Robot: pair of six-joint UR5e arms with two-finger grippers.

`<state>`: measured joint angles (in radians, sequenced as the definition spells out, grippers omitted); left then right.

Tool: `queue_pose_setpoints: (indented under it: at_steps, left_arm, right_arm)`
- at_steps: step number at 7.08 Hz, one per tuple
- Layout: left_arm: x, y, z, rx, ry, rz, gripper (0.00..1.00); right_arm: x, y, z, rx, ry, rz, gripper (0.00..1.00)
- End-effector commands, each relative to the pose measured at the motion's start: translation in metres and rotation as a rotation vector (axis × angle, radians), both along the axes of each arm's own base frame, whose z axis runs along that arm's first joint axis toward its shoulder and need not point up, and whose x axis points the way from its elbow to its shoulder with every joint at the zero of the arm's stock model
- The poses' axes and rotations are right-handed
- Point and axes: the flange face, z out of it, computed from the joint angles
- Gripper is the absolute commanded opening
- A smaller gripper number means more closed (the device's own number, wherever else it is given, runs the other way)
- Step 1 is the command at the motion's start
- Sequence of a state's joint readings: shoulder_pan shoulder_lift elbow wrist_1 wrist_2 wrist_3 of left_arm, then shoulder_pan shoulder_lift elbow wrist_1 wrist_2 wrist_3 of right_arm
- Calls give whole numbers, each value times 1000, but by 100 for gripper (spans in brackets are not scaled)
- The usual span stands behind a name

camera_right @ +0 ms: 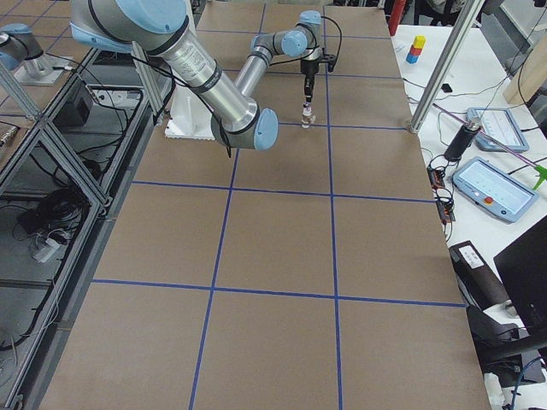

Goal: Assemble PPR valve and pipe with both arms
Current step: 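Lower the fitting onto the valve top and press it down with the right gripper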

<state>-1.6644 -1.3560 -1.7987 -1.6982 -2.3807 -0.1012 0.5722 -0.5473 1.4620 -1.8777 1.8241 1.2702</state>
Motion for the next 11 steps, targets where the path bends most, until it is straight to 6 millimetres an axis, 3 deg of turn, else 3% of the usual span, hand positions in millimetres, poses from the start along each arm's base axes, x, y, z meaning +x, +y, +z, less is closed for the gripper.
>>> queue_pose_setpoints:
  at_steps: [1,11]
  left_arm:
    - [0,0,0,1,0,0,100]
    - [1,-1,-2,4,0,2,100]
  right_arm:
    - [0,0,-2,4,-5,-1,0]
    - [-4,0,5,21,-19,-13,0]
